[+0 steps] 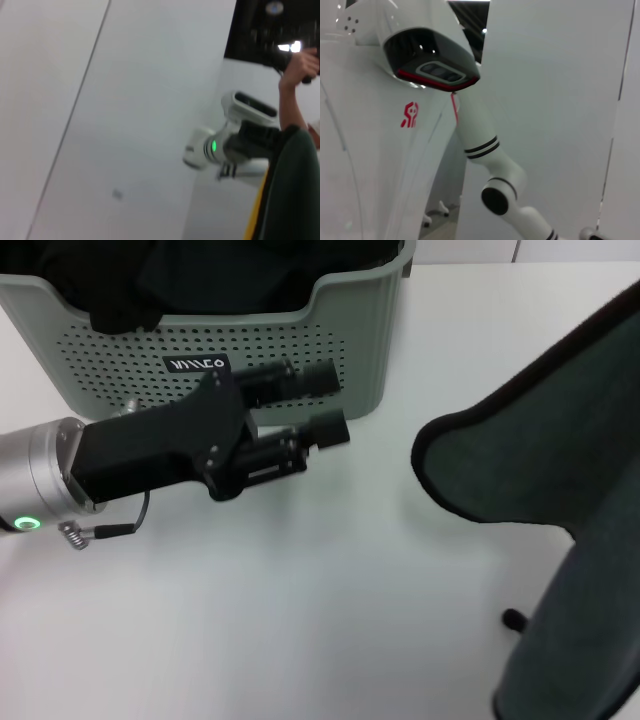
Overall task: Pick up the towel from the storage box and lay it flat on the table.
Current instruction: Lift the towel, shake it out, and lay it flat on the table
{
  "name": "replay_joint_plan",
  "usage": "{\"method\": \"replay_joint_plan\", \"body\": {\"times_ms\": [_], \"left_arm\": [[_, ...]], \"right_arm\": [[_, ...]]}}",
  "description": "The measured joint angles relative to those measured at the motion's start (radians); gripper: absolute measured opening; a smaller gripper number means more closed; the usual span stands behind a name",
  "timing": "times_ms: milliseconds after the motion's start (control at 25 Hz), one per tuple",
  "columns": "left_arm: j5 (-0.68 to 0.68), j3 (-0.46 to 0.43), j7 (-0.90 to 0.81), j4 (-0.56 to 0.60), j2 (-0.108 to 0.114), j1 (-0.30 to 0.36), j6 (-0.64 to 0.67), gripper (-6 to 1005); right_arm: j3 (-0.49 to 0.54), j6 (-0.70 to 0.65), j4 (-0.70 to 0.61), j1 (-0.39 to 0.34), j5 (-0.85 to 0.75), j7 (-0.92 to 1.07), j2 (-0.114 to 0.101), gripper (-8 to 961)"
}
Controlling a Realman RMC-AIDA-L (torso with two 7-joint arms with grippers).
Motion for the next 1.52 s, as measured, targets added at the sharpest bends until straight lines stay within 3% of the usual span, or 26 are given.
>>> {"method": "replay_joint_plan", "body": {"times_ms": [160, 360, 520, 760, 1000, 1200, 1520], "left_arm": [[0.050, 0.000, -0.048, -0.024, 0.029, -0.042, -0.006, 546], [0.087, 0.000, -0.099, -0.028, 0.044, -0.089, -0.012, 545], [0.120, 0.000, -0.119, -0.030, 0.046, -0.114, -0.028, 545], [0.182, 0.001, -0.148, -0.031, 0.032, -0.153, -0.062, 544], [0.177, -0.020, -0.161, -0.031, 0.015, -0.153, -0.135, 543], [0.186, -0.138, -0.157, -0.032, -0.011, -0.121, -0.208, 543], [0.205, -0.151, -0.166, -0.028, -0.003, -0.083, -0.149, 542]], "right_arm": [[-0.021, -0.002, -0.027, 0.014, 0.004, 0.017, -0.023, 99], [-0.113, -0.002, -0.098, 0.073, -0.018, 0.073, -0.092, 101], [-0.115, 0.000, -0.159, 0.140, -0.081, 0.138, -0.119, 103], [-0.069, 0.002, -0.174, 0.264, -0.203, 0.150, -0.153, 105], [-0.099, 0.000, -0.205, 0.383, -0.314, 0.131, -0.163, 107], [-0.144, -0.001, -0.222, 0.442, -0.346, 0.084, -0.162, 109], [-0.138, 0.001, -0.284, 0.452, -0.348, 0.046, -0.162, 112]]}}
